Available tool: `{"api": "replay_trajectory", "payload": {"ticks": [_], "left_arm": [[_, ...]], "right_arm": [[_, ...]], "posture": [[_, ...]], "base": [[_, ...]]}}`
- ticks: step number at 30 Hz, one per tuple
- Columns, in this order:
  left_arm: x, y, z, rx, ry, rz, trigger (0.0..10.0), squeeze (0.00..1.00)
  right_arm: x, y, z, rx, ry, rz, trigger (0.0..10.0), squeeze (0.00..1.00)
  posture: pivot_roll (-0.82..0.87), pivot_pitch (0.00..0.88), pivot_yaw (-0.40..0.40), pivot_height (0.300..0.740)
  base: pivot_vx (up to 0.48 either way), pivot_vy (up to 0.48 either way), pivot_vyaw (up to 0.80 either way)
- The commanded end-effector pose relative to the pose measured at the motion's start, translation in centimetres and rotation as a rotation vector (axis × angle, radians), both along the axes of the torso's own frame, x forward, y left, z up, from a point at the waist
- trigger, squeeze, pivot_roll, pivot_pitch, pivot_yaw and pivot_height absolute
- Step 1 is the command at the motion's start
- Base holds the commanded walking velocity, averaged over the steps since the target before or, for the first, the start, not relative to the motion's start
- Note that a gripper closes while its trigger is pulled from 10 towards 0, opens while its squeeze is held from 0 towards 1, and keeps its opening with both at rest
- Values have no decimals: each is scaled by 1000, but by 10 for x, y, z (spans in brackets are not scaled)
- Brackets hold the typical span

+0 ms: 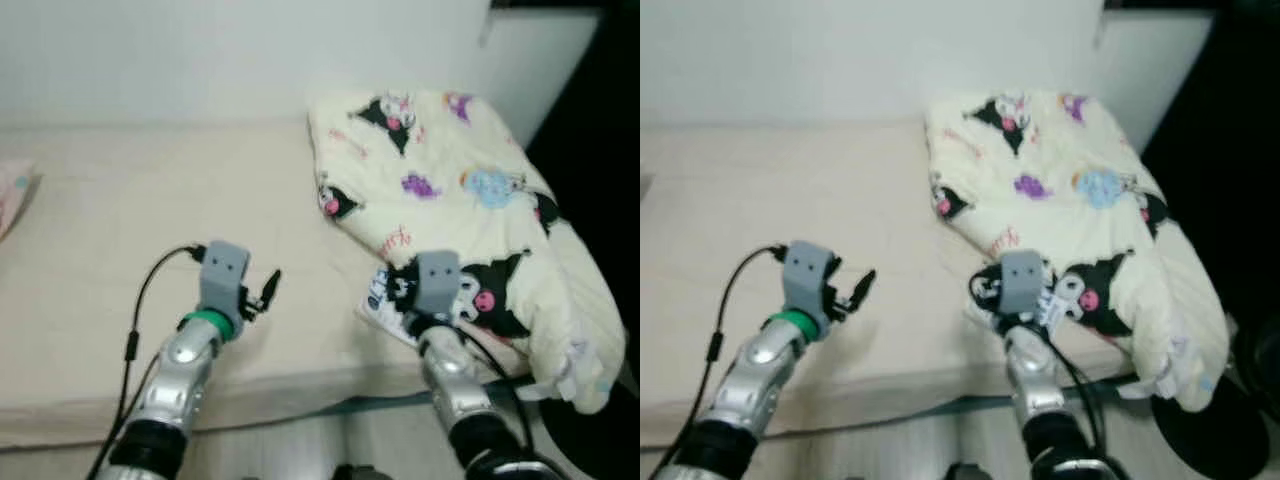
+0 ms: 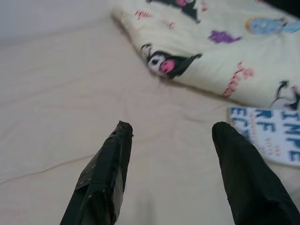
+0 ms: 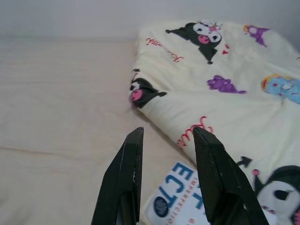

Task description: Clean up the room

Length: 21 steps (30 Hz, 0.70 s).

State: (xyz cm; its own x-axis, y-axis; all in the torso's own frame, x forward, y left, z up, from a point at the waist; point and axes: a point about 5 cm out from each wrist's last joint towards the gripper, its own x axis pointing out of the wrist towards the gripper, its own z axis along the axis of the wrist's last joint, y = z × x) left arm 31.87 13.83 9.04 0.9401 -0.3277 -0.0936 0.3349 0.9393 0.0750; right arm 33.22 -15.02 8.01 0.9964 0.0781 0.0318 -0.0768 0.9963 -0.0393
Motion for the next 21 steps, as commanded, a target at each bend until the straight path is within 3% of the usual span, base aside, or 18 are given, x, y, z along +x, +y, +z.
{"api": "replay_trajectory", "payload": {"ticks": [1,5,11,21], "left_arm": [[-5,3,-10,19,40,1,10000,0],[-7,6,-12,49,40,-10,10000,0],[-8,6,-14,62,42,-17,10000,0],[-8,3,-14,59,43,-20,10000,0]], "right_arm": [[-6,1,-11,22,46,-3,10000,0],[-6,-3,-13,54,58,-35,10000,0],[-5,-9,-12,16,55,-88,10000,0],[-4,-14,-10,-1,45,-114,10000,0]], "posture": [[24,55,69,726],[24,56,71,726],[23,55,72,726],[19,50,69,686]], "base": [[0,0,0],[0,0,0],[0,0,0],[0,0,0]]}}
